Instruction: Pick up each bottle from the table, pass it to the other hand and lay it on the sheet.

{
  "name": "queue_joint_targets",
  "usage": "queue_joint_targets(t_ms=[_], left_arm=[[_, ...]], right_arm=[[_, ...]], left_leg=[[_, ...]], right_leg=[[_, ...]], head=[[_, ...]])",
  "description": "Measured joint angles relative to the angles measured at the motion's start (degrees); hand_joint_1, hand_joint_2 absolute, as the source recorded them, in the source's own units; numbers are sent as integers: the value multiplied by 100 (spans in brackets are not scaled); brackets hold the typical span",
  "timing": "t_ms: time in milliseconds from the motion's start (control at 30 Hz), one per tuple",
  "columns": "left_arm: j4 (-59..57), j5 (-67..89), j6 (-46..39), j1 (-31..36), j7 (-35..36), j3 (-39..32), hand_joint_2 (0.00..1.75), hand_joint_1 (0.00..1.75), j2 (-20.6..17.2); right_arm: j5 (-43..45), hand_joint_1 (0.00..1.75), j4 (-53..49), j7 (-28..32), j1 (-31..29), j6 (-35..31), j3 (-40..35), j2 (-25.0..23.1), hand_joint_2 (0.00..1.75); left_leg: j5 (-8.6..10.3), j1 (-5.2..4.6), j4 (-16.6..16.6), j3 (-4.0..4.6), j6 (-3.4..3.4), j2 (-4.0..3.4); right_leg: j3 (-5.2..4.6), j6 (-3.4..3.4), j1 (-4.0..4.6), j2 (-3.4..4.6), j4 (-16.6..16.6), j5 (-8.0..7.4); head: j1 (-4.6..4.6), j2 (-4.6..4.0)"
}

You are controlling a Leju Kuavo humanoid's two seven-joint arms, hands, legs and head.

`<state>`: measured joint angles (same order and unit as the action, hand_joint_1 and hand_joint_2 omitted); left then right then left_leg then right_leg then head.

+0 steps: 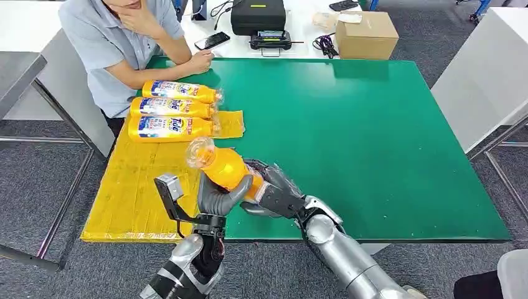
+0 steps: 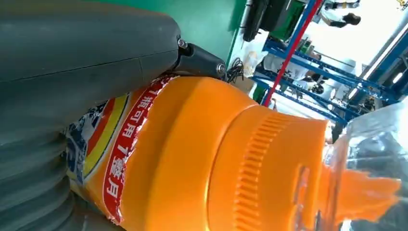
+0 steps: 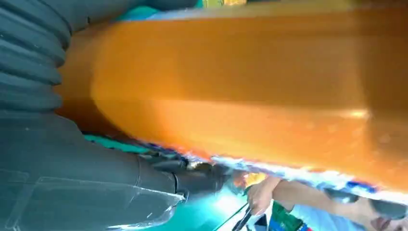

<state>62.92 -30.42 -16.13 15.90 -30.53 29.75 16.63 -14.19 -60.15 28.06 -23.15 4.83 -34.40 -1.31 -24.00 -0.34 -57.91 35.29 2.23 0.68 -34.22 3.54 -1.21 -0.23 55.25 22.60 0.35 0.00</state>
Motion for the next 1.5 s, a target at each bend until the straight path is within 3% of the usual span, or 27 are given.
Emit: queue_joint_targets(t_ms=[600, 733, 800, 900, 967, 1067, 1133, 1267, 1500], left_arm=[[706, 503, -989, -441, -24, -477, 175, 175, -68], [435, 3269, -2237, -335, 123, -505, 175, 175, -186], [161, 4819, -2328, -285, 230, -586, 175, 175, -227], [-98, 5289, -2347, -254, 372, -616, 175, 175, -264], [-223, 5736, -2389, -183, 983, -627, 175, 175, -306], [-421, 8165, -2396, -48, 1990, -684, 175, 175, -506], [-606, 9190, -2376, 89, 2239, -732, 175, 175, -617], [-1205, 9705, -2258, 472, 2728, -872, 175, 175, -820], [-2255, 10077, -2205, 980, 2935, -997, 175, 175, -979]], right_arm=[[-50, 0, 0, 197, 782, -564, 621, -55, 175], [-216, 0, -20, 280, 1054, -689, 903, -24, 175], [-282, 0, -26, 330, 1146, -680, 1047, -20, 175], [-326, 0, -31, 348, 1217, -649, 1183, -17, 175], [-383, 0, -33, 356, 1242, -590, 1257, -20, 175], [-435, 0, -33, 387, 1242, -436, 1349, -33, 175], [-459, 0, -31, 409, 1239, -361, 1406, -46, 175], [-498, 0, -31, 450, 1220, -258, 1452, -92, 175], [-498, 0, 22, 470, 1128, -203, 1535, -157, 175]], left_leg=[[-1, 0, 0, 2, 0, 0], [-1, 0, 0, 3, 0, 6], [-1, 0, 0, 4, 0, 2], [-1, -1, 0, 2, 0, -12], [-1, 0, 0, 3, 0, -5], [0, 2, 0, 3, -1, -8], [1, 3, 1, 2, -2, -9], [2, 5, 1, 2, -2, -8], [3, 3, 1, 5, -2, -5]], right_leg=[[-4, -1, 0, 0, 0, 1], [-5, -2, 0, -2, -1, 2], [-5, -2, 0, 0, -1, 2], [-7, -2, 0, 2, -1, 0], [-6, -2, 0, 1, -1, 0], [-6, -3, 2, 2, 0, 0], [-7, -3, 2, 2, 1, 0], [-7, -3, 3, 2, 3, 0], [-6, -2, 1, 1, 3, -1]], head=[[-2, 0], [0, 0], [0, 0], [-2, 0], [0, 0], [-2, 0], [0, 0], [-2, 0], [2, 0]])
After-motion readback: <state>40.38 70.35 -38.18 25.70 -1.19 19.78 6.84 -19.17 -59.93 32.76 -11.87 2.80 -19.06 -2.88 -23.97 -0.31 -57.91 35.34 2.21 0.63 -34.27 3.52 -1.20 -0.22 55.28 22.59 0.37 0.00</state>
